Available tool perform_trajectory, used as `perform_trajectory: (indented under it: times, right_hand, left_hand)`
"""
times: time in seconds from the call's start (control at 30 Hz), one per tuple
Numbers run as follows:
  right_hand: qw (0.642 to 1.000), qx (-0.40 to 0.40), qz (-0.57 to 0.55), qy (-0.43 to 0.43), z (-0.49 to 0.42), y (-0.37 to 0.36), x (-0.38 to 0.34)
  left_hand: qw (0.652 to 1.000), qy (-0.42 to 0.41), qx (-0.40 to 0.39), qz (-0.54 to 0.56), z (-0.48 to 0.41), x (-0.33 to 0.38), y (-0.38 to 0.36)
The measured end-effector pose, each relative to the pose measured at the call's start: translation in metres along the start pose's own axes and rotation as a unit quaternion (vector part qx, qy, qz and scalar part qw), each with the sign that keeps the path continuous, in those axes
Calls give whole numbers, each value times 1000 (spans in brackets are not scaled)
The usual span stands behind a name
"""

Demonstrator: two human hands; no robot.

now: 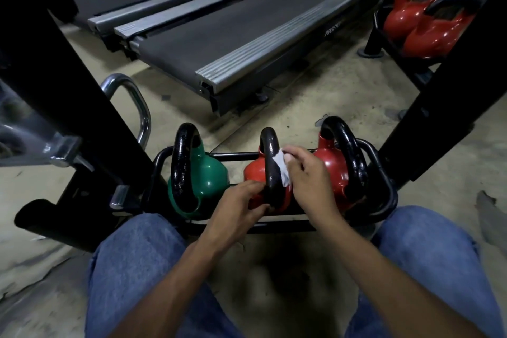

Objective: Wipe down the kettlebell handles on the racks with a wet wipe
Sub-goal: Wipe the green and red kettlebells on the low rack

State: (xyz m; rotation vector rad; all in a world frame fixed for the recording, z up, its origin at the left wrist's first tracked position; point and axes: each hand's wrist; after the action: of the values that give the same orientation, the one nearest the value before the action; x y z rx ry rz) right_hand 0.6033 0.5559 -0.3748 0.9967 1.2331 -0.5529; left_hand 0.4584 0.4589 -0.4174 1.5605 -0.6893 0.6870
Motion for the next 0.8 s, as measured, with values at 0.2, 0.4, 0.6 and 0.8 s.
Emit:
perform_trajectory:
  times: [0.2, 0.4, 0.6, 0.8]
  right_hand:
    - [983, -44, -151, -96, -2, -12, 4]
    - [962, -49, -240, -124, 14, -11, -5]
    - [997, 51, -28, 57, 16, -17, 11]
    - [849, -95, 414, 314, -31, 3, 9]
  left_hand:
    - [1000, 10, 4, 23, 1, 0, -2]
    - [999, 27, 20, 36, 5, -2, -8]
    - [999, 7, 44, -24, 5, -12, -19]
    - [998, 32, -16, -57, -5, -22, -12]
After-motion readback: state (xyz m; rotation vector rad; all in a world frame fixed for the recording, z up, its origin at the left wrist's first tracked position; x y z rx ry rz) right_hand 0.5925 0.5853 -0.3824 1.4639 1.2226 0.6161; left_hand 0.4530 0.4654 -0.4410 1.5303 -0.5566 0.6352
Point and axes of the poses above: each hand's wrist, its own z-axis away from the middle knuckle, its own y-axis out of the back of the hand, x = y × z, and after that the axes turned 10 degrees about -x, right-handed
